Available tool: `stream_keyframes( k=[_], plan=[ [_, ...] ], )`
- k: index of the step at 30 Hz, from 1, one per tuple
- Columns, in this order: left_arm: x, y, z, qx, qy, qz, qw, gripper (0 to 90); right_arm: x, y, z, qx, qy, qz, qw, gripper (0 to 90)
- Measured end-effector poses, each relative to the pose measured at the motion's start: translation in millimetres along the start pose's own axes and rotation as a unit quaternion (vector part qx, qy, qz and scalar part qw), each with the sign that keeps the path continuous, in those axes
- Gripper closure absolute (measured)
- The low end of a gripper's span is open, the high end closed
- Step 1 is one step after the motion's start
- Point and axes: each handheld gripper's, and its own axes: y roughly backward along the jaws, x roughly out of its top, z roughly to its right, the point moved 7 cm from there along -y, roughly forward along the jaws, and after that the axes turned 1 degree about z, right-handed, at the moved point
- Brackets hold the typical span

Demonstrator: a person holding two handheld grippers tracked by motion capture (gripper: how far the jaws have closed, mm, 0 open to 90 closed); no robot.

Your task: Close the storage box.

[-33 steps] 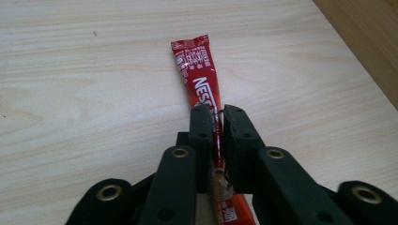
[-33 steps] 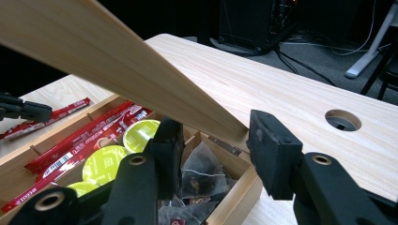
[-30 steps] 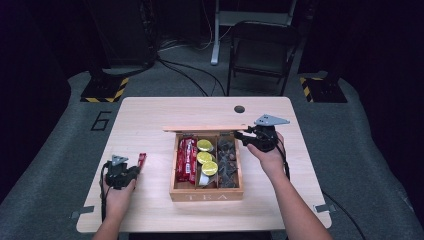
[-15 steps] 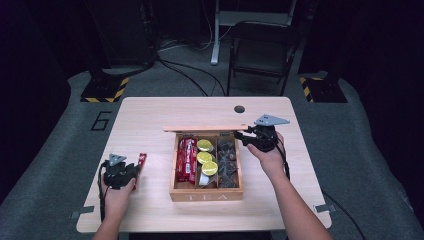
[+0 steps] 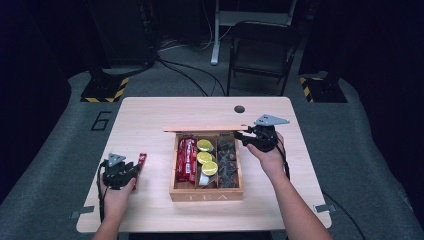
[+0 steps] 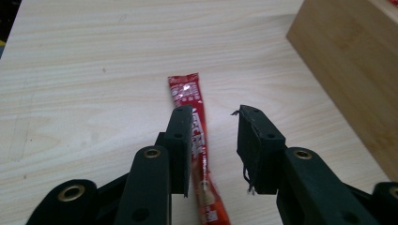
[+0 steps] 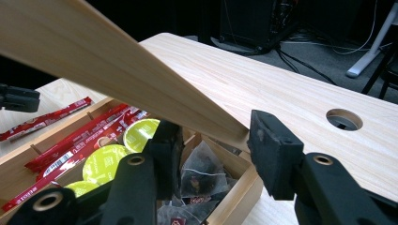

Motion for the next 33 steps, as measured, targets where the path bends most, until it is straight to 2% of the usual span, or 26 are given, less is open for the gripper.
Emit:
stream_keyframes(
  k=[1, 5, 19, 30, 33],
  plan=[
    [2.4, 4.0, 6.3, -0.007, -0.005, 0.000, 1.0000, 64.8, 0.0, 0.0, -0.2, 0.000, 0.000, 0.000, 1.0000, 55.2],
    [7.0, 8.5, 16.7, -0.012, -0.018, 0.007, 0.9997, 60.8, 0.0, 0.0, -0.3, -0.001, 0.000, 0.000, 1.0000, 55.2],
    [16.2, 14.8, 47.4, -0.048, -0.032, 0.004, 0.9983, 55.7, -1.1, 0.6, -1.4, -0.002, 0.004, -0.005, 1.0000, 55.1],
    [27.5, 14.4, 60.6, -0.063, -0.039, 0.007, 0.9972, 52.0, -1.9, 0.9, -1.7, -0.002, 0.004, -0.005, 1.0000, 55.0],
    [32.6, 16.9, 62.8, -0.073, -0.037, 0.007, 0.9966, 51.9, -1.6, 0.6, -1.4, -0.002, 0.002, -0.003, 1.0000, 54.9]
  ],
)
